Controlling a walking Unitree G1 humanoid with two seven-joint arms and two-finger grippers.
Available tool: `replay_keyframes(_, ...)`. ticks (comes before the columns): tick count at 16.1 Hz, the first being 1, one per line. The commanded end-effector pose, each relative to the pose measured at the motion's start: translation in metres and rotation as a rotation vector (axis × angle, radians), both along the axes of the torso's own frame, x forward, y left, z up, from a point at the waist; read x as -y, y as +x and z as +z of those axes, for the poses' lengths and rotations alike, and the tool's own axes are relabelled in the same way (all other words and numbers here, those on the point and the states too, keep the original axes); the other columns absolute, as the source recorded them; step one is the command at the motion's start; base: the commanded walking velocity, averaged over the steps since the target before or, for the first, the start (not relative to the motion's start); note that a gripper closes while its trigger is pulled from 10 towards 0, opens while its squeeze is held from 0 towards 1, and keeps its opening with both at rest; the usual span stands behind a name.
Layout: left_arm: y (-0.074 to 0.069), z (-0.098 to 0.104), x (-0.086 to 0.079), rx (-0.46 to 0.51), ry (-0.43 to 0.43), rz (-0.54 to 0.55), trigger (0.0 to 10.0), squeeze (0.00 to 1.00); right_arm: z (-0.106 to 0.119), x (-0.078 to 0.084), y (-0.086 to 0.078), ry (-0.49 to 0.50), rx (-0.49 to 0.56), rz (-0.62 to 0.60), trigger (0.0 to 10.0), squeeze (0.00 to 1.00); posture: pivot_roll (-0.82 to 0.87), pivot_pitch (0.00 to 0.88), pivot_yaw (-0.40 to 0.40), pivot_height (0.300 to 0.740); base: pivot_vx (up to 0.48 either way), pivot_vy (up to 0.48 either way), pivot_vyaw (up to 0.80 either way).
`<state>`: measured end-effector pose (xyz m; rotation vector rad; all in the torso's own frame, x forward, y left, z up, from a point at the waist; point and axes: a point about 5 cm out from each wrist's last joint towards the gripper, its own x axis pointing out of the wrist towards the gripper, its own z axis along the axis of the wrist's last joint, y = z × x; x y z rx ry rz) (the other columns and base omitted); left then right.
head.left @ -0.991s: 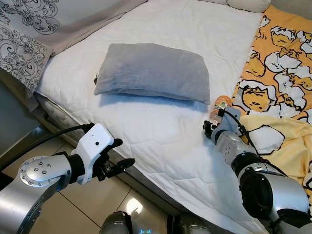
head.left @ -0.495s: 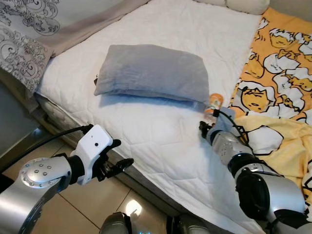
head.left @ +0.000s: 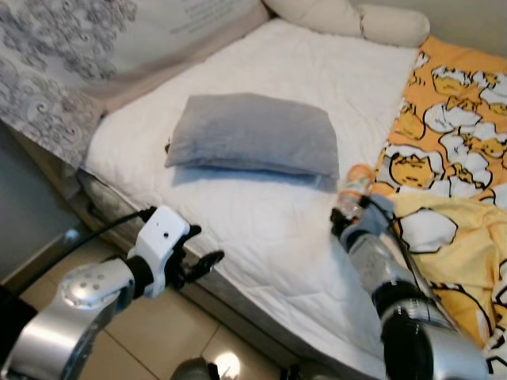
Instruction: Clean up the room
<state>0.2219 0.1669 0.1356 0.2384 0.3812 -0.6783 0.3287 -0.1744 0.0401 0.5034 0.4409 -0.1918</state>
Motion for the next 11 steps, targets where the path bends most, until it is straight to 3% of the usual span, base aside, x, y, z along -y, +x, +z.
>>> replay_keyframes(1, 0.003, -0.005, -0.003, 0.018, 0.011, 0.077, 10.0, 0.00, 0.027, 0.002, 0.004, -0.012, 0.130, 0.008, 10.0, 0.00, -0.05, 0.000, 0.033, 0.740, 0.000, 0.000, 0.00)
replay_keyframes(2, 0.007, -0.008, -0.002, 0.039, -0.020, 0.166, 10.0, 0.00, 0.048, -0.002, -0.002, -0.090, 0.248, 0.070, 10.0, 0.00, -0.05, 0.000, 0.040, 0.740, 0.000, 0.000, 0.00)
replay_keyframes(4, 0.012, -0.011, -0.001, 0.048, -0.029, 0.247, 10.0, 0.00, 0.060, -0.008, -0.014, -0.115, 0.332, 0.096, 10.0, 0.00, -0.05, 0.000, 0.043, 0.740, 0.000, 0.000, 0.00)
replay_keyframes(6, 0.014, -0.017, -0.001, 0.035, -0.045, 0.344, 10.0, 0.00, 0.058, -0.012, -0.034, -0.177, 0.331, 0.122, 10.0, 0.00, -0.04, 0.000, 0.036, 0.740, 0.000, 0.000, 0.80)
replay_keyframes(9, 0.017, -0.019, -0.002, 0.045, -0.065, 0.428, 10.0, 0.00, 0.060, -0.023, -0.040, -0.226, 0.331, 0.227, 10.0, 0.00, -0.03, 0.000, 0.021, 0.740, 0.000, 0.000, 0.80)
replay_keyframes(11, 0.017, -0.019, -0.005, 0.064, -0.040, 0.449, 10.0, 0.00, 0.060, -0.024, -0.046, -0.201, 0.330, 0.234, 10.0, 0.00, -0.02, 0.000, 0.018, 0.740, 0.000, 0.000, 0.80)
